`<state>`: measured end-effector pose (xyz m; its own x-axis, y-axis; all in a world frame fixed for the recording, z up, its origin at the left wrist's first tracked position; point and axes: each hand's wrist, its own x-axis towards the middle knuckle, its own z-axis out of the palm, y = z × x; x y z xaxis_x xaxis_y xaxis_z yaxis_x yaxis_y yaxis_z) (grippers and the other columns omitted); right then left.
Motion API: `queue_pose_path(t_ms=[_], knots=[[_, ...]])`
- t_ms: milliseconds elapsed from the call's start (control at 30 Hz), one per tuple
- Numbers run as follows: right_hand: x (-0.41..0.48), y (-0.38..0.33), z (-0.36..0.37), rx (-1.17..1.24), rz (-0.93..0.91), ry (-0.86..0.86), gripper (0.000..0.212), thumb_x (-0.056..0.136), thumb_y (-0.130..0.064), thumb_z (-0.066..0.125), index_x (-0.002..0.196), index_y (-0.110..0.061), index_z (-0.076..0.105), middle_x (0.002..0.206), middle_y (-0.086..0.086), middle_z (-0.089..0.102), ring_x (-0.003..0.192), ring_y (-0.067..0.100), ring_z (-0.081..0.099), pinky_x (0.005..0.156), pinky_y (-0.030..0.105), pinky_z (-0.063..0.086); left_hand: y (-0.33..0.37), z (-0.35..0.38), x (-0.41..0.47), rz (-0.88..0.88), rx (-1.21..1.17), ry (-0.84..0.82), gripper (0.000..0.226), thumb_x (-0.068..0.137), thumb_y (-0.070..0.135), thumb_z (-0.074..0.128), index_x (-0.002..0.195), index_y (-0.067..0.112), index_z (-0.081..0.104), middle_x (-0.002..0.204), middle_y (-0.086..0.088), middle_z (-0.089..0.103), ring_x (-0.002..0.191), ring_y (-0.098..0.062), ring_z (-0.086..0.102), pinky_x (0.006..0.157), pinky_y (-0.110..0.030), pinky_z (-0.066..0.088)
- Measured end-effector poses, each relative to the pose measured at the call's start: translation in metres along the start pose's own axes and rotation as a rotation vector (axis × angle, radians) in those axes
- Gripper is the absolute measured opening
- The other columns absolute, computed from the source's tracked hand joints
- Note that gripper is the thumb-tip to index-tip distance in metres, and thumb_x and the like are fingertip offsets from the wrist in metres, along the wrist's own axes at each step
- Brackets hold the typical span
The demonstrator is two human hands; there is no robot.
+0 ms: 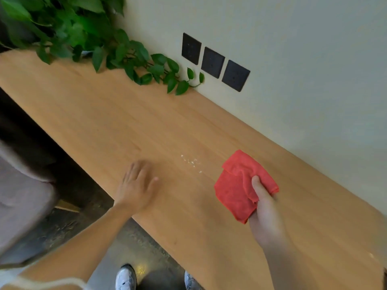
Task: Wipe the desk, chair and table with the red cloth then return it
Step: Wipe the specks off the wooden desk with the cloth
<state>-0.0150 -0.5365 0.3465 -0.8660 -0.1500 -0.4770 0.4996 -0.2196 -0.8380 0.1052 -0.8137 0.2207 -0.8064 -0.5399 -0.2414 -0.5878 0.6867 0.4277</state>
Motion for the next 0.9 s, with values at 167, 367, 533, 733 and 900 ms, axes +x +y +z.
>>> queue_pose_path(t_ms=[167,367,533,733,900], knots=[[0.031,0.027,0.038,-0.511,-0.497,0.176,0.026,0.101,-0.041,0.05,0.123,-0.039,0.065,0.106,-0.024,0.074,0.098,-0.004,0.069,0.081,0.018,0.055,-0.017,0.005,0.048,0.106,0.147,0.056,0.076,0.094,0.073,0.004,0.159,0.033,0.008,0.169,-0.006,-0.008,0.154,-0.023,-0.016,0.126,-0.043,-0.001],[0.056,0.102,0.053,-1.129,-0.637,0.004,0.062,0.091,-0.015,0.064,0.149,-0.02,0.041,0.153,0.004,0.046,0.142,0.024,0.043,0.115,0.047,0.037,-0.023,0.02,0.063,0.117,0.246,0.121,0.077,0.093,0.074,0.001,0.159,0.035,0.0,0.169,-0.006,-0.005,0.155,-0.021,-0.011,0.125,-0.044,-0.001],[0.055,0.14,0.057,-1.434,-0.69,-0.029,0.076,0.092,-0.061,0.046,0.149,-0.01,0.042,0.155,0.008,0.044,0.148,0.026,0.032,0.121,0.051,0.023,-0.023,0.02,0.063,0.118,0.248,0.14,0.074,0.096,0.07,0.004,0.16,0.033,0.003,0.169,-0.007,-0.003,0.155,-0.022,-0.01,0.126,-0.045,0.0],[0.087,0.144,0.077,-1.653,-0.602,-0.063,0.093,0.091,-0.074,0.026,0.16,-0.013,0.01,0.168,0.007,0.01,0.155,0.032,0.003,0.125,0.049,0.002,-0.02,0.017,0.061,0.128,0.23,0.125,0.073,0.097,0.066,0.004,0.16,0.03,0.001,0.169,-0.007,-0.007,0.155,-0.023,-0.013,0.126,-0.046,-0.002],[0.123,0.135,0.079,-1.632,-0.508,0.069,0.094,0.09,-0.074,0.018,0.16,-0.013,0.003,0.169,0.008,0.002,0.154,0.031,-0.003,0.125,0.049,-0.003,-0.021,0.017,0.062,0.131,0.216,0.131,0.072,0.097,0.066,0.001,0.16,0.031,0.003,0.169,-0.006,-0.006,0.155,-0.022,-0.012,0.126,-0.046,-0.001]])
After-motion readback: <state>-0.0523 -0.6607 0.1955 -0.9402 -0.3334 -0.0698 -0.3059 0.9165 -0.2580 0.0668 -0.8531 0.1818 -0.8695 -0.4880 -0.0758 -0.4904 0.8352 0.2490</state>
